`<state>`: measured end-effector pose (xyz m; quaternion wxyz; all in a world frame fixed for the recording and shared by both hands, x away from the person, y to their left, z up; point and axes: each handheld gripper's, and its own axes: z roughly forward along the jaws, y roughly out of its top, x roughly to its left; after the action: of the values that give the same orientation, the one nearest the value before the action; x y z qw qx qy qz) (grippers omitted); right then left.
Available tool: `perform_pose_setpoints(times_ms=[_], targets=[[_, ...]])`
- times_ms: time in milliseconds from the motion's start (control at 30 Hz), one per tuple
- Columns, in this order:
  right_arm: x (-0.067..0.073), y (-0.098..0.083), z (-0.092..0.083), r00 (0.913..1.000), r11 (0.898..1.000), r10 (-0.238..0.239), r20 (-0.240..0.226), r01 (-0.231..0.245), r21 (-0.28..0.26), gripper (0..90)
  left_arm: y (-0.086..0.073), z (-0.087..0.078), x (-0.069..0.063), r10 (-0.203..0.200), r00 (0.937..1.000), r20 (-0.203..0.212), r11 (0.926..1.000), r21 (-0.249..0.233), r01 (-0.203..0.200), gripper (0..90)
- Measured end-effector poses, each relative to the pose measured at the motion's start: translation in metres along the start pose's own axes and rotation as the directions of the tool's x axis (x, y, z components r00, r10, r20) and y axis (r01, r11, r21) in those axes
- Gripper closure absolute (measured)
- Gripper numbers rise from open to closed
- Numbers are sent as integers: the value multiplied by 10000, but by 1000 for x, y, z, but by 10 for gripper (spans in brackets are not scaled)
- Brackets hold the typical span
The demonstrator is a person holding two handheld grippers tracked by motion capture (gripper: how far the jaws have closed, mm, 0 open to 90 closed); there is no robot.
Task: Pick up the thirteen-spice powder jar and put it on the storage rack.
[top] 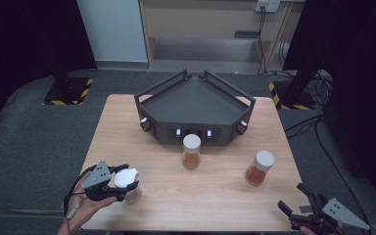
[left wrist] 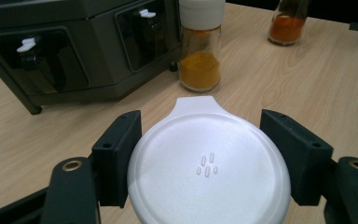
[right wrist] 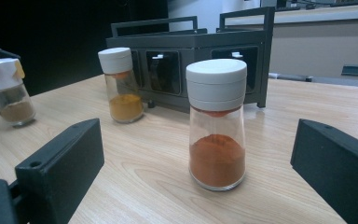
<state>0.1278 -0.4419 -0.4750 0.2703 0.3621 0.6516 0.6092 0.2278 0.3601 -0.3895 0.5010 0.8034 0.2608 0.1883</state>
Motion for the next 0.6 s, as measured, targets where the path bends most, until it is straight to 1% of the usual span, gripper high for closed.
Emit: perform_pose_setpoints(times_ms=[67, 100, 133, 167, 200, 233, 267, 400, 433, 467, 600], targets=[[0, 0, 0, 10000, 10000, 6, 1, -6, 5, 28, 7, 1, 2, 109, 9999, 116, 9999, 25, -109, 300], [0, 0, 0, 10000, 10000, 6, 1, -6, 5, 28, 7, 1, 2, 109, 9999, 116, 9999, 25, -109, 300], [0, 0, 0, 10000, 10000, -19, 2, 19, 25, 28, 14, 3, 4, 236, 9994, 240, 9997, 23, -236, 300], [0, 0, 0, 10000, 10000, -21, 6, 21, 36, 28, 14, 3, 4, 236, 9994, 240, 9997, 23, -236, 300], [0, 0, 0, 10000, 10000, -19, -6, 19, 35, 28, 19, 5, 7, 303, 9988, 387, 9995, 10, -303, 300], [0, 0, 0, 10000, 10000, -20, -16, 20, 34, 27, 23, 7, 9, 325, 9981, 515, 9995, -26, -324, 300], [0, 1, 0, 10000, 10000, -26, -11, 26, 36, 27, 23, 7, 9, 325, 9981, 515, 9995, -26, -324, 300], [0, 0, 0, 10000, 10000, -27, -16, 27, 41, 26, 40, 12, 18, 343, 9949, 947, 9993, -145, -330, 300], [0, 0, 0, 10000, 10000, -27, -16, 27, 41, 26, 40, 12, 18, 343, 9949, 947, 9993, -145, -330, 300], [0, 1, 1, 10000, 10000, -29, -33, 29, 42, 26, 46, 14, 21, 373, 9935, 1079, 9991, -229, -350, 300], [0, 1, 1, 10000, 10000, -24, -46, 24, 45, 22, 57, 17, 27, 426, 9907, 1296, 9987, -322, -387, 300]])
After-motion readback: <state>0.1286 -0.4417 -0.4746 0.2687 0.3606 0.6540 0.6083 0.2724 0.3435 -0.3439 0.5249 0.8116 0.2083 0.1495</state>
